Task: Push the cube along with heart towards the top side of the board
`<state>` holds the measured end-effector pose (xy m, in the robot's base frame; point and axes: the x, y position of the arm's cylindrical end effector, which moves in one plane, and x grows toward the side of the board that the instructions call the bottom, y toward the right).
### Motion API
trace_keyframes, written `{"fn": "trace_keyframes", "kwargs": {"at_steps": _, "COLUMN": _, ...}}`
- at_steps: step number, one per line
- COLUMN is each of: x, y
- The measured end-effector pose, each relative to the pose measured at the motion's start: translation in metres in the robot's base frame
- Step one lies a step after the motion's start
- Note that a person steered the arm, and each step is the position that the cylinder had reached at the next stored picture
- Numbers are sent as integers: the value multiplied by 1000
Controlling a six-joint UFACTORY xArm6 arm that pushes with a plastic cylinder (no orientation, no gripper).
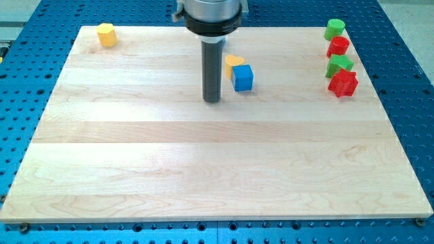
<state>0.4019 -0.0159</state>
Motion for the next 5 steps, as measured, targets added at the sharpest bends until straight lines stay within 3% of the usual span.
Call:
{"fn": "trace_keyframes", "kwargs": {"at_steps": 1, "x": -6, "y": -20}}
{"fn": "trace_keyframes", "kwargs": {"at_steps": 2, "x": -44, "y": -17}}
{"fn": "trace_keyframes", "kwargs": {"at_steps": 5, "x": -66, "y": 32}}
